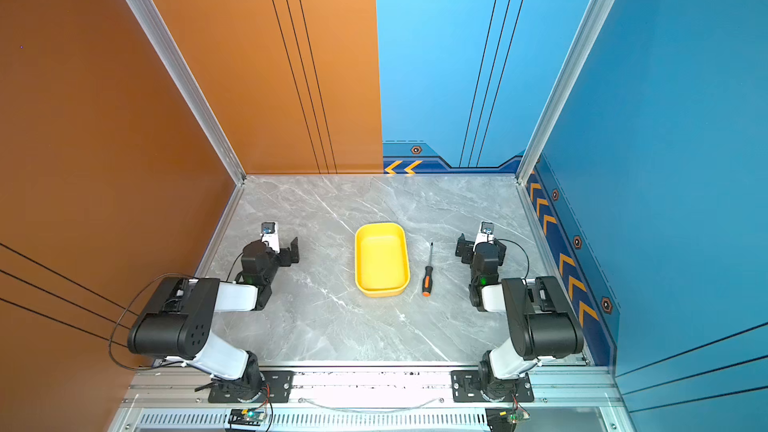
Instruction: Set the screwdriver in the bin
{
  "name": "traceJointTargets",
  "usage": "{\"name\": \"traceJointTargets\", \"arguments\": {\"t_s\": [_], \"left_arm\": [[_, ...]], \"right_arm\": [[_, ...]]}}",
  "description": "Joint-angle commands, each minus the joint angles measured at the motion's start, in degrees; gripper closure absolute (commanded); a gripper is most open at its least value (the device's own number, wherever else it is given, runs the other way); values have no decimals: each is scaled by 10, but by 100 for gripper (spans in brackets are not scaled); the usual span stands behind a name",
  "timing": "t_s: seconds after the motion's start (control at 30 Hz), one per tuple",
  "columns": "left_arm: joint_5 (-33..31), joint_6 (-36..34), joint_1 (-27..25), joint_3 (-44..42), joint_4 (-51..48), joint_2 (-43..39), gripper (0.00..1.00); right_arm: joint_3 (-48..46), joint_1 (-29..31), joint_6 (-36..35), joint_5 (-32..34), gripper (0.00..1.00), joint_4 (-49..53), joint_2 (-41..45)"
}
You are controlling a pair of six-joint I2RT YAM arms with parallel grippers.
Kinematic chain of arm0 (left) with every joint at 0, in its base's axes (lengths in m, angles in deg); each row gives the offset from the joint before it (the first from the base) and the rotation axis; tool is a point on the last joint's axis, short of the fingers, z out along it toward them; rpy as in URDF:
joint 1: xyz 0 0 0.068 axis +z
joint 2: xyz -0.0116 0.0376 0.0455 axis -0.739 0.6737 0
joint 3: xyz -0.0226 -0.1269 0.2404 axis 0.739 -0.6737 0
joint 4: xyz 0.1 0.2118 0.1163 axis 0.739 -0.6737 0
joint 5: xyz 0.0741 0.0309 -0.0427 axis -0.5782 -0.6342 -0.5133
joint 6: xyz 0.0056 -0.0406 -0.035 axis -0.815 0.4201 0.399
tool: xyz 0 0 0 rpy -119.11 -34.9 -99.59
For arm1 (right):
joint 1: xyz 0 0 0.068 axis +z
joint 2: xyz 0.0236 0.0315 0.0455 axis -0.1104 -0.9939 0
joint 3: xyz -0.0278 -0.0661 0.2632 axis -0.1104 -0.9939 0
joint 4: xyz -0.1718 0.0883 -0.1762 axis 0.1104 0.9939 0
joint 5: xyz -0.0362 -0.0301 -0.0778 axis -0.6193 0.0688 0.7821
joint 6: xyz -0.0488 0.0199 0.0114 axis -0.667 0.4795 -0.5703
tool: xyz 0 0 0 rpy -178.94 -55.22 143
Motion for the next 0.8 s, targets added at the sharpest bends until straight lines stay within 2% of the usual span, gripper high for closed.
{"name": "traceJointTargets", "arguments": {"t_s": [0.0,0.13,0.23,0.3,0.37,0.47,0.57,0.67,0.77], "left_arm": [[-11,-3,2,1,-1,2,2],[3,-8,2,0,-1,-4,2],[8,-13,-1,-3,-23,-41,2],[11,-14,-1,2,-63,-75,2],[26,-23,-5,12,-114,-118,2],[26,3,-16,38,-208,-184,2],[56,53,-28,50,-264,-238,2],[64,94,-46,48,-299,-276,2],[73,136,-61,47,-343,-301,2]], "right_arm": [[3,0,0,-5,0,16,7],[3,0,-2,-5,1,16,7],[0,24,-20,36,3,32,38],[20,41,-35,47,4,108,81],[65,57,-32,38,5,243,137],[139,67,21,18,3,433,191],[185,76,83,-10,0,568,217],[189,93,127,-37,0,638,238],[166,126,173,-44,0,662,262]]}}
